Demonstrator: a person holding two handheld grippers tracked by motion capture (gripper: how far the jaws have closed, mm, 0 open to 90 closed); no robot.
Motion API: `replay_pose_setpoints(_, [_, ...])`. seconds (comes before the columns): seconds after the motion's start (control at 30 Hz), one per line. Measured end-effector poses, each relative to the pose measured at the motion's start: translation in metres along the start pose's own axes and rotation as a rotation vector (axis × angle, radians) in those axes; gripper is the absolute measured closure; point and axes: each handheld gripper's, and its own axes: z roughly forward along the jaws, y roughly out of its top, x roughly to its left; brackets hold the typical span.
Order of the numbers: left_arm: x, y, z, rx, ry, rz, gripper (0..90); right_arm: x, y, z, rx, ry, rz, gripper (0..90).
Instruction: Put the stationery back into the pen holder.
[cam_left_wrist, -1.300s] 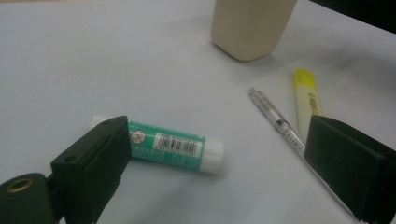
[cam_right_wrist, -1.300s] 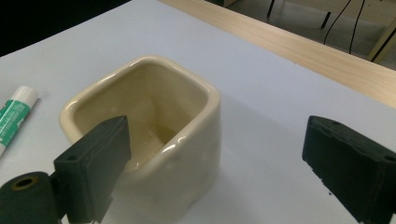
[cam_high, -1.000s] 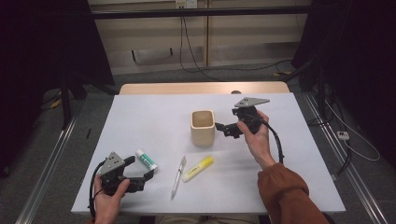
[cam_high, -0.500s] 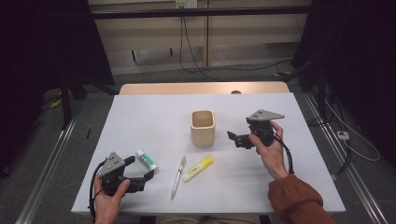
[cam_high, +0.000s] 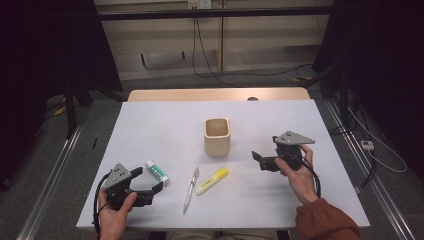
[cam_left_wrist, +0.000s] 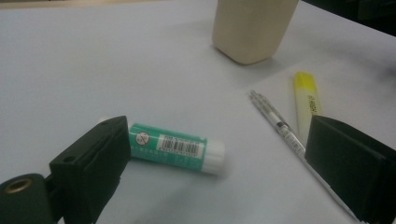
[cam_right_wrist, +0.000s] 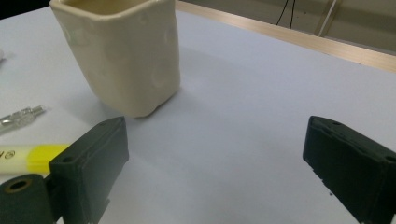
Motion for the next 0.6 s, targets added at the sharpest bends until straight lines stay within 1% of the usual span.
replay_pose_setpoints(0.1, [0.000,0.002,-0.002,0.007,0.015,0.022,6.3,-0.002,-0.006,-0.008,-0.018,-0.007,0.009,7.0])
replay_pose_setpoints(0.2, [0.001,0.004,-0.004,0.011,0.006,0.021,6.4,-0.004,-0.015,-0.017,-0.040,-0.023,0.012,7.0])
replay_pose_setpoints(0.23, [0.002,0.005,-0.004,0.016,0.004,0.027,6.4,-0.004,-0.018,-0.020,-0.044,-0.024,0.018,7.0])
replay_pose_setpoints(0.3, [0.004,0.007,-0.006,0.011,-0.005,0.026,6.5,-0.005,-0.025,-0.025,-0.043,-0.027,0.018,7.0])
replay_pose_setpoints(0.33, [0.005,0.009,-0.007,0.015,-0.014,0.030,7.0,-0.005,-0.027,-0.027,-0.044,-0.029,0.020,6.9])
replay_pose_setpoints(0.43, [0.010,0.013,-0.009,0.041,-0.083,0.018,7.3,-0.006,-0.035,-0.033,-0.048,-0.030,0.035,7.0])
replay_pose_setpoints(0.47, [0.011,0.014,-0.010,0.040,-0.088,0.013,7.3,-0.007,-0.037,-0.034,-0.045,-0.026,0.040,7.0])
replay_pose_setpoints(0.5, [0.013,0.016,-0.012,0.051,-0.096,0.025,7.3,-0.008,-0.039,-0.036,-0.039,-0.026,0.045,7.0])
replay_pose_setpoints(0.53, [0.015,0.017,-0.015,0.054,-0.102,0.023,7.4,-0.009,-0.041,-0.037,-0.036,-0.036,0.038,7.0])
replay_pose_setpoints(0.57, [0.019,0.018,-0.018,0.053,-0.098,0.027,7.8,-0.010,-0.043,-0.039,-0.036,-0.041,0.039,7.0])
replay_pose_setpoints(0.6, [0.022,0.019,-0.020,0.060,-0.101,0.029,8.5,-0.010,-0.044,-0.040,-0.040,-0.035,0.048,7.0])
